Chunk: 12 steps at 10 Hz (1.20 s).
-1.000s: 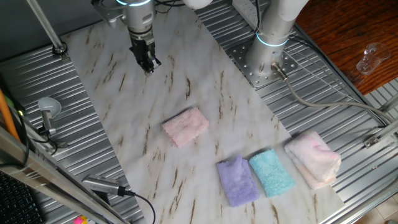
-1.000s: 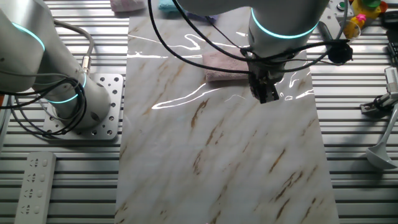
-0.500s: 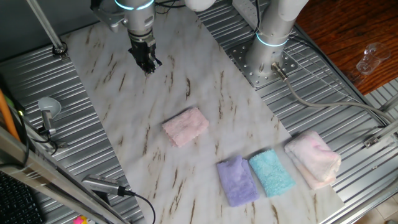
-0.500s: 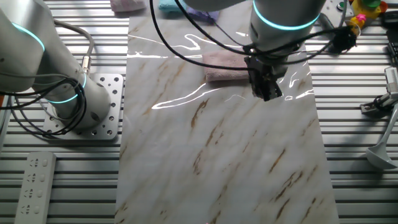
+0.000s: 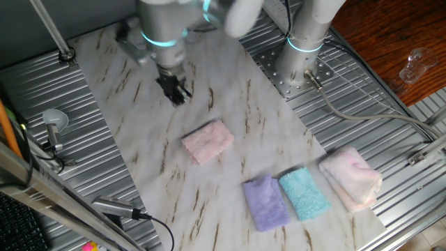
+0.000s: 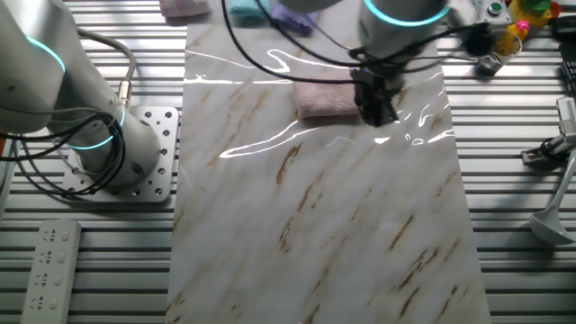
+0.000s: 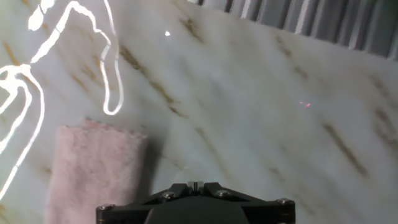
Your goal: Clean the table with a cloth
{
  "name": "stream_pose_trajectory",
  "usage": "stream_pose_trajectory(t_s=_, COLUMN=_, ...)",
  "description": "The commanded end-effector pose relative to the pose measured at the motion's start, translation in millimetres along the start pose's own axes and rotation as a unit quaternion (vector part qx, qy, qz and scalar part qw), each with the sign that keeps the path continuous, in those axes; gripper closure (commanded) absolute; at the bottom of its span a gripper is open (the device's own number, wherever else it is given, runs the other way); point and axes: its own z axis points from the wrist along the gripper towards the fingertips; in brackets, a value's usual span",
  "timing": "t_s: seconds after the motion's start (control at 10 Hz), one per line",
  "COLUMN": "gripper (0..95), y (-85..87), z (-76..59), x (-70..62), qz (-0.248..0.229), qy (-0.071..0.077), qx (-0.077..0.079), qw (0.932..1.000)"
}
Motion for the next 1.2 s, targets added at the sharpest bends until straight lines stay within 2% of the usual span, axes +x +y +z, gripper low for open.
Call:
stream_pose_trajectory(t_s=0.1, gripper=95.0, y=7.2, z=5.9, x=3.3, qz=-0.002, qy=0.000, qx=-0.005, qw=1.0000)
stream_pose_trajectory(t_s=0.6, gripper=95.0, y=7.2, z=5.9, x=3.3, qz=0.001, qy=0.003, qx=-0.006, qw=1.0000)
stream_pose_trajectory(t_s=0.7, gripper=95.0, y=7.4, z=8.2, x=3.8, qz=0.010, qy=0.002, qx=-0.029, qw=0.9995)
stream_pose_trajectory(t_s=0.8, gripper=57.0, y=10.8, z=11.1, x=4.0, qz=0.015, qy=0.007, qx=-0.038, qw=0.9991)
stream_pose_trajectory(t_s=1.1, gripper=57.0, y=25.7, z=24.4, x=8.7, qz=0.017, qy=0.009, qx=-0.049, qw=0.9986)
stream_pose_trajectory(t_s=1.2, gripper=38.0, y=30.3, z=28.4, x=11.2, qz=0.021, qy=0.009, qx=-0.052, qw=0.9984)
